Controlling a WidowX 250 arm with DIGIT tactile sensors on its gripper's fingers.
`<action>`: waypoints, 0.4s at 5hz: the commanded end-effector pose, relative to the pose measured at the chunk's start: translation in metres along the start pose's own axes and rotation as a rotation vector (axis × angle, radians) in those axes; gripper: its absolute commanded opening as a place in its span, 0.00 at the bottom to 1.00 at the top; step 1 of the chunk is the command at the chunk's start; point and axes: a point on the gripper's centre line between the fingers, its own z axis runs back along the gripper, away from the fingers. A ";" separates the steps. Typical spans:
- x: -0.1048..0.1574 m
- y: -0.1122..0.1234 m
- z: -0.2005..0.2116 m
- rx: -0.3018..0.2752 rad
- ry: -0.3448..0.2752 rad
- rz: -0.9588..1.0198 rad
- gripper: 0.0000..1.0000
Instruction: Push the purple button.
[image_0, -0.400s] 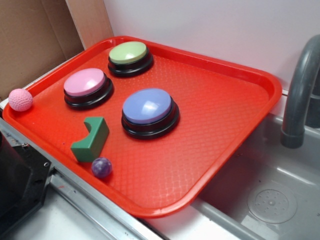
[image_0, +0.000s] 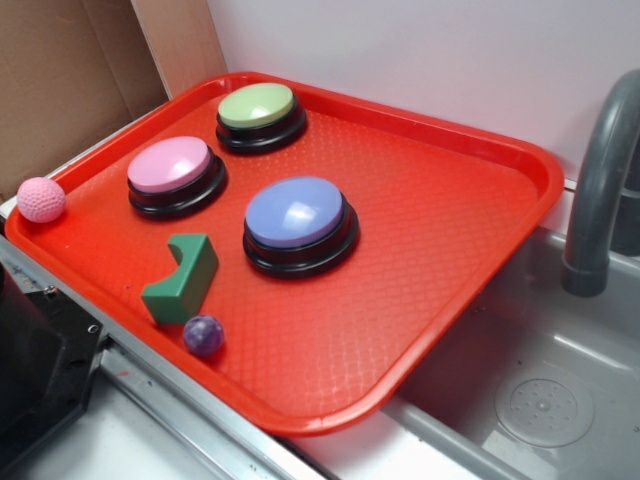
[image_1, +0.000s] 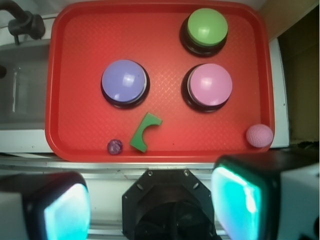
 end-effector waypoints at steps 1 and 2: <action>0.092 -0.025 -0.105 0.147 0.059 -0.244 1.00; 0.103 -0.022 -0.156 0.127 0.071 -0.278 1.00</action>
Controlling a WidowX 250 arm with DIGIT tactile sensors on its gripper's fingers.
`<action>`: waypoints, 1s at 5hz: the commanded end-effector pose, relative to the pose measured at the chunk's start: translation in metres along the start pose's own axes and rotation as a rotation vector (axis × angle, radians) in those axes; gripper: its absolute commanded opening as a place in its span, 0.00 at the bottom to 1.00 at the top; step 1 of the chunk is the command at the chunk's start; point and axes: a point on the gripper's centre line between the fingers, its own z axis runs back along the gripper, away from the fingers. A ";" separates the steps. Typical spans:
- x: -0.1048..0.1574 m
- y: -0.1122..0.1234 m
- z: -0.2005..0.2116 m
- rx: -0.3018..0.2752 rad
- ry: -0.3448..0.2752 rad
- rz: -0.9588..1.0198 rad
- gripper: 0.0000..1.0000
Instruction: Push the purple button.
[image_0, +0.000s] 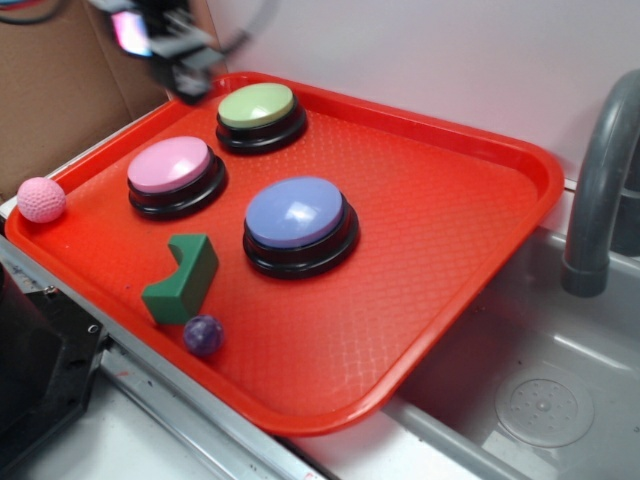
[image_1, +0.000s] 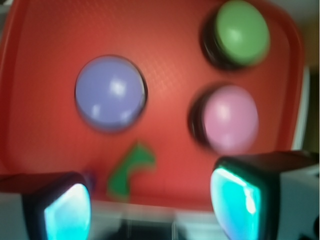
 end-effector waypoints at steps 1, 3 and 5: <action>0.034 -0.009 -0.068 0.004 -0.109 -0.145 1.00; 0.035 -0.021 -0.088 -0.054 -0.105 -0.146 1.00; 0.032 -0.007 -0.031 -0.024 -0.018 -0.116 1.00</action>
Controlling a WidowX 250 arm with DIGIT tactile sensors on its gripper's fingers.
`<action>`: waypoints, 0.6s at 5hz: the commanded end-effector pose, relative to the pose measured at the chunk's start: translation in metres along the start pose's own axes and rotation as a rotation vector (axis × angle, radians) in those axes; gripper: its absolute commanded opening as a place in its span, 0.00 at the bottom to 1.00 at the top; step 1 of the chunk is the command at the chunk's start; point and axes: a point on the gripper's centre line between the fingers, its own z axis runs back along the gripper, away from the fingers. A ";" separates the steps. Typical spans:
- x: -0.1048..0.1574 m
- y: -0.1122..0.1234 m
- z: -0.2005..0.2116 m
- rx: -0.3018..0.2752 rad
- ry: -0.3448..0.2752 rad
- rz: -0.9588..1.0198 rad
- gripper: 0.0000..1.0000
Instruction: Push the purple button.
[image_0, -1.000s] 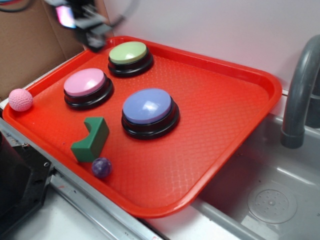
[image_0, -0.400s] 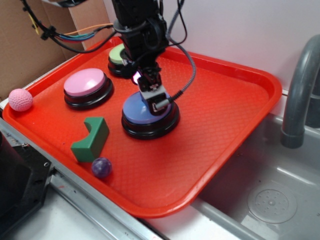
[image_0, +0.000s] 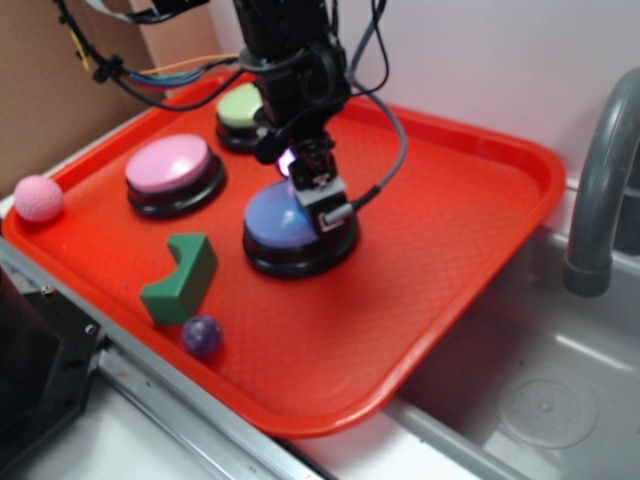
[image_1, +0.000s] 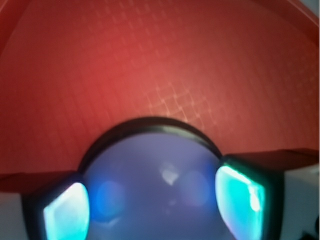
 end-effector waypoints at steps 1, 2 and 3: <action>0.001 0.013 0.091 0.071 0.027 0.002 1.00; -0.003 0.015 0.099 0.078 0.021 0.005 1.00; -0.002 0.014 0.098 0.066 0.016 -0.003 1.00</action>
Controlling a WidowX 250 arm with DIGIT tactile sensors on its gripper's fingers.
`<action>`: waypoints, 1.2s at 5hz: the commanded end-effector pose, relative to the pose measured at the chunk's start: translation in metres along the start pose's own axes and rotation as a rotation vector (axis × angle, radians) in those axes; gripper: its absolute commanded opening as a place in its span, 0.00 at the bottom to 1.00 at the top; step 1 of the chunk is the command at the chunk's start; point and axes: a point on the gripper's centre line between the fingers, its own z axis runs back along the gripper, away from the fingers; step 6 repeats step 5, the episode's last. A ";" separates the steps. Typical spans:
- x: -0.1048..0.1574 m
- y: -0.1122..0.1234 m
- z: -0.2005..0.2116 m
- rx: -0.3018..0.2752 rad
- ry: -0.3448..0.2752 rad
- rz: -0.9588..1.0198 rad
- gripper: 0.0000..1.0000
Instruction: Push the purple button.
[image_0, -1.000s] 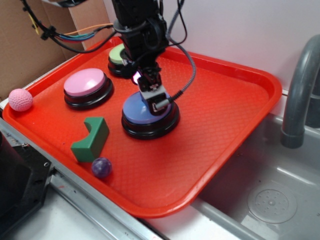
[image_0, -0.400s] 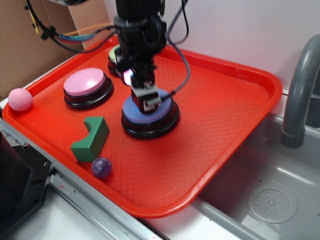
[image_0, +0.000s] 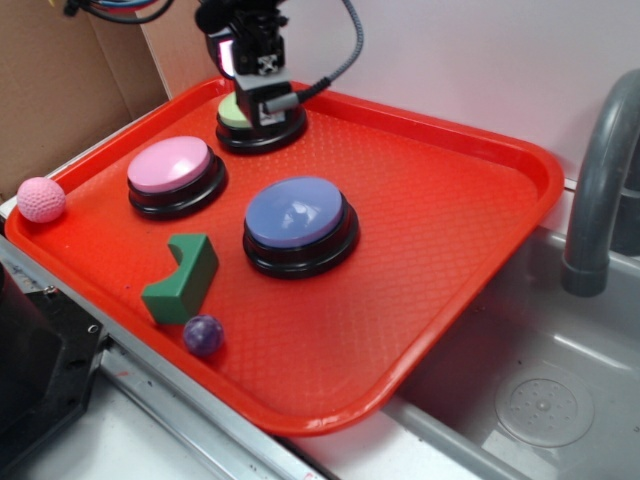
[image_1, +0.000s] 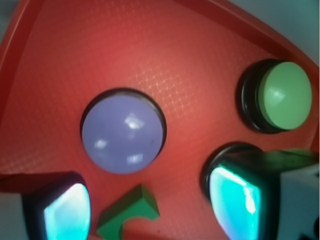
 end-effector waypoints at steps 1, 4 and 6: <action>0.006 -0.002 0.013 -0.004 -0.065 -0.012 1.00; -0.019 -0.008 0.054 0.001 -0.111 0.039 1.00; -0.024 -0.011 0.063 -0.004 -0.129 0.048 1.00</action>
